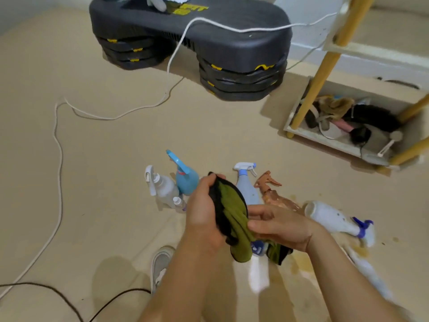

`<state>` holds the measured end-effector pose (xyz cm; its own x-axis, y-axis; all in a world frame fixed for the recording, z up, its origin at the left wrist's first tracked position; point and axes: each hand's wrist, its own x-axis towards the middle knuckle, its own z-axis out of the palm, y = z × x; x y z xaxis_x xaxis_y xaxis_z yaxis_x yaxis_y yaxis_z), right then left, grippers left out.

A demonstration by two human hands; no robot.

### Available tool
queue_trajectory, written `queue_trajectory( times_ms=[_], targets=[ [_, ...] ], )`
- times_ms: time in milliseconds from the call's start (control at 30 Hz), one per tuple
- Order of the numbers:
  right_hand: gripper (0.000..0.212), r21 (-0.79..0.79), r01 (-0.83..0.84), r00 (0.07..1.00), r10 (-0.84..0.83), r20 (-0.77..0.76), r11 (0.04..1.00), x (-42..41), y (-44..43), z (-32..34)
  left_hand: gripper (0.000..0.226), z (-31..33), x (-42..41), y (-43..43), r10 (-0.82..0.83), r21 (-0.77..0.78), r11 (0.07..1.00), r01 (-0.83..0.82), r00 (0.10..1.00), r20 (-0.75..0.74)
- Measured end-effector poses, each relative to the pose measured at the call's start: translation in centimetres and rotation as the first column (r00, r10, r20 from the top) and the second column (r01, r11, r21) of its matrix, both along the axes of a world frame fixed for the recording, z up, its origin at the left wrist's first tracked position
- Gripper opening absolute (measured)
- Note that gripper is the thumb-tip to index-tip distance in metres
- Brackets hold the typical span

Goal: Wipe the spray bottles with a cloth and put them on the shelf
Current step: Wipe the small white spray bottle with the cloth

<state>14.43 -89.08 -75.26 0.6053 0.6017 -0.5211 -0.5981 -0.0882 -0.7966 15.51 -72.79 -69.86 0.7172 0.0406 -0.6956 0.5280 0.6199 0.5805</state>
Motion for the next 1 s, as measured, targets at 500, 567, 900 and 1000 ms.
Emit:
queue_trajectory(
  times_ms=[500, 567, 900, 1000],
  targets=[
    [0.037, 0.233, 0.769, 0.621, -0.782, -0.049, 0.595, -12.0, -9.2, 9.7, 0.029, 2.9, -5.8, -6.8, -0.438, 0.527, 0.797, 0.296, 0.883, 0.166],
    [0.032, 0.203, 0.803, 0.583, -0.809, -0.072, 0.561, -13.1, -10.2, 9.3, 0.034, 0.9, -6.5, -7.4, -0.569, 0.738, 0.602, 0.305, 0.812, 0.129],
    [0.027, -0.641, 0.759, 0.361, -0.894, 0.266, 0.116, -15.1, -14.3, -5.1, 0.041, -5.9, -9.2, -9.3, -0.691, 0.696, 0.378, 0.611, 0.686, -0.227],
    [0.030, -0.779, 0.609, 0.590, -0.743, 0.316, 0.153, -15.1, -15.5, -8.5, 0.027, -6.6, -9.2, -9.7, -0.486, 0.353, 0.761, 0.544, 0.839, -0.245]
  ],
)
